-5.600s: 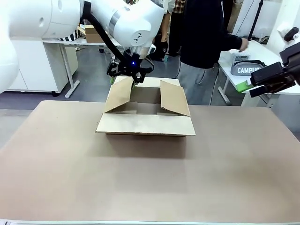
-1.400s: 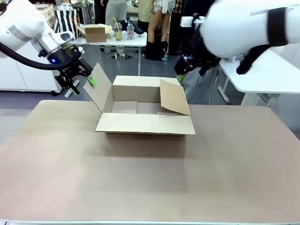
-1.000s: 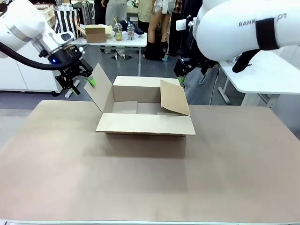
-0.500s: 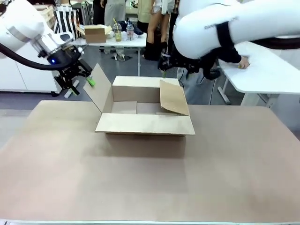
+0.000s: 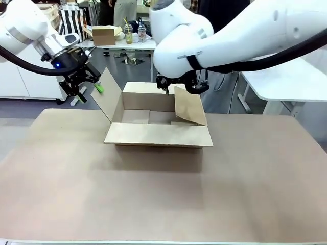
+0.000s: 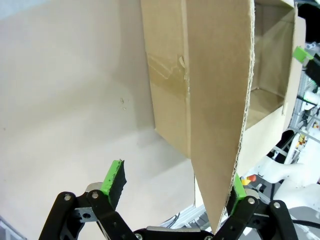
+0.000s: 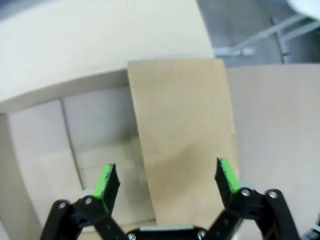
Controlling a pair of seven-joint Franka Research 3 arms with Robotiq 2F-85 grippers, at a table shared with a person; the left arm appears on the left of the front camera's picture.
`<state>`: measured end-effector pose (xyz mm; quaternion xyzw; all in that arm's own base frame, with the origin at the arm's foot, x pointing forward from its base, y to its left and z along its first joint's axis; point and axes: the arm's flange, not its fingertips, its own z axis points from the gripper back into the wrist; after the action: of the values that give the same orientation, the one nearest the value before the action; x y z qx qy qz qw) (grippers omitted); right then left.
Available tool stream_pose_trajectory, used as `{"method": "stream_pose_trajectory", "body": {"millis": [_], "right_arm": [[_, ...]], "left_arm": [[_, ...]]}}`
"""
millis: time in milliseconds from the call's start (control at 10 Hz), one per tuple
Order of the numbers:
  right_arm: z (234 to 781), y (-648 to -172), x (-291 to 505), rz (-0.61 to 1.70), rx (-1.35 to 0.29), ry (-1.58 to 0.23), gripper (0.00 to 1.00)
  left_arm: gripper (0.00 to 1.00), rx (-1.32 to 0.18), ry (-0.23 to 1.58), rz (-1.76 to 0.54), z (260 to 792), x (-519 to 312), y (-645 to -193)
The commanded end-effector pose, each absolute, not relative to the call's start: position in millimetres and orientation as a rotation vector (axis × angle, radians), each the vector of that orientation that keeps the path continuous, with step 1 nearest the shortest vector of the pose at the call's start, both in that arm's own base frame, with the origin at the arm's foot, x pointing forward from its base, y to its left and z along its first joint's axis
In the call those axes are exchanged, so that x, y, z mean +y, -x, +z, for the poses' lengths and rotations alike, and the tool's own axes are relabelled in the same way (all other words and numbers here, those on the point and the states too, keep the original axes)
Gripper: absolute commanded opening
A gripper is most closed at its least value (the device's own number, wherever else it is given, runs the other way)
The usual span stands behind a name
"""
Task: Pack the gift set into the box.
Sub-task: Place both hands on the side flaps of the Package Box and spread them outward.
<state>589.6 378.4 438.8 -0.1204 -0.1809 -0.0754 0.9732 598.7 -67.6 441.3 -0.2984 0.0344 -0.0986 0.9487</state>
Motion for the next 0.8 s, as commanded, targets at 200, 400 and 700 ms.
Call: {"method": "stream_pose_trajectory", "body": {"millis": [200,400,700], "right_arm": [[417,-610,383,-0.203,-0.333,0.431,1.0],[403,-610,381,-0.168,-0.301,0.388,1.0],[395,-607,374,-0.155,-0.271,0.368,1.0]], "left_arm": [[1.0,0.068,0.601,-0.182,442,-68,-596],[1.0,0.068,0.601,-0.182,442,-68,-596],[1.0,0.068,0.601,-0.182,442,-68,-596]]}}
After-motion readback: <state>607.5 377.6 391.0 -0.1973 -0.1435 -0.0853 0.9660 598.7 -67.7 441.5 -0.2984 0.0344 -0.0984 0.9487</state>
